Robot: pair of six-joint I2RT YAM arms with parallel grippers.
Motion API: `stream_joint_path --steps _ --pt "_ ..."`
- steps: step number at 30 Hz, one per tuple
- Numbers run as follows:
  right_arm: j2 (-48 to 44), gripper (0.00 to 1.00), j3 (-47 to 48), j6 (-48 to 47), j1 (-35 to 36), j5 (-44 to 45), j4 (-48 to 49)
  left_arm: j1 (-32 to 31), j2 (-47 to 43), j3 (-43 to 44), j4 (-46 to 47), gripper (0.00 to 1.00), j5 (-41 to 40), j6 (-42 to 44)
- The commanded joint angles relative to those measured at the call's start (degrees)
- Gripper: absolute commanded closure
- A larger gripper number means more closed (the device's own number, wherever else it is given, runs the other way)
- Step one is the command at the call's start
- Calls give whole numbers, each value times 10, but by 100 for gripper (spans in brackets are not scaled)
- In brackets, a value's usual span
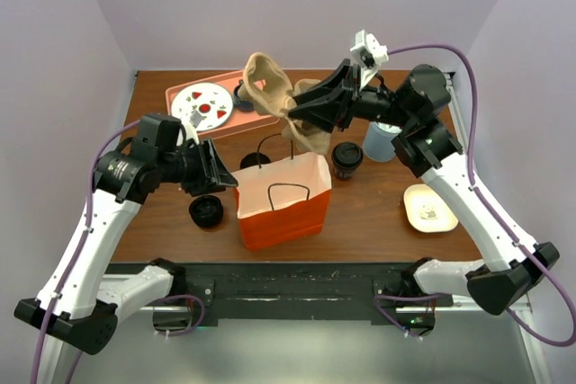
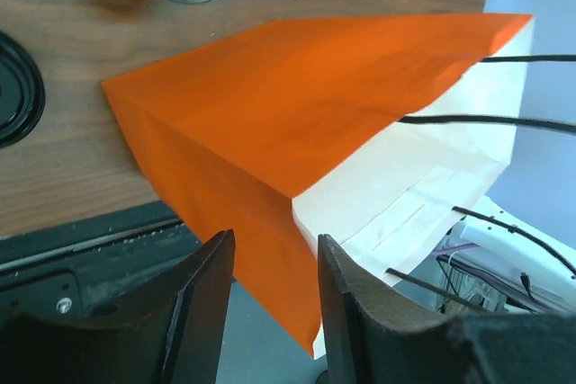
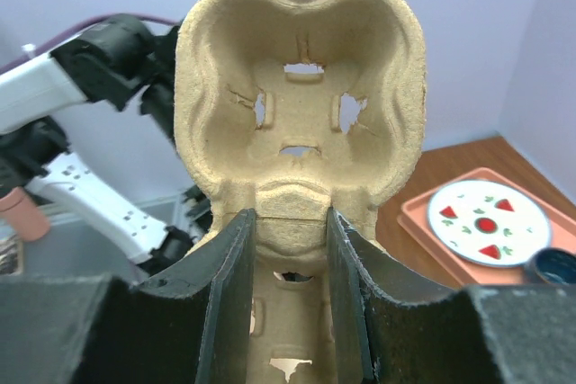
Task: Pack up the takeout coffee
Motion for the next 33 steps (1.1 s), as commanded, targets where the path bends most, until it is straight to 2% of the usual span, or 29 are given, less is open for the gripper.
stream_joint_path --steps 1,9,13,17,20,26,30,33 --pt "-23 87 -17 18 23 -17 41 -1 2 12 36 53 51 6" --pt "-13 88 -8 14 45 -20 39 -1 18 19 15 53 39 37" --pt "-2 88 2 31 58 -31 54 -2 30 18 16 57 38 58" --pt "10 88 10 52 76 -48 66 -2 45 43 16 66 28 90" --pt "15 88 5 64 85 -50 83 -2 59 55 25 85 25 110" --pt "27 88 8 42 100 -26 75 -2 80 55 81 100 51 129" --pt "49 89 45 -6 105 7 15 -2 85 48 124 100 66 127" --pt "47 89 32 -25 105 18 -2 -2 88 45 136 100 70 119"
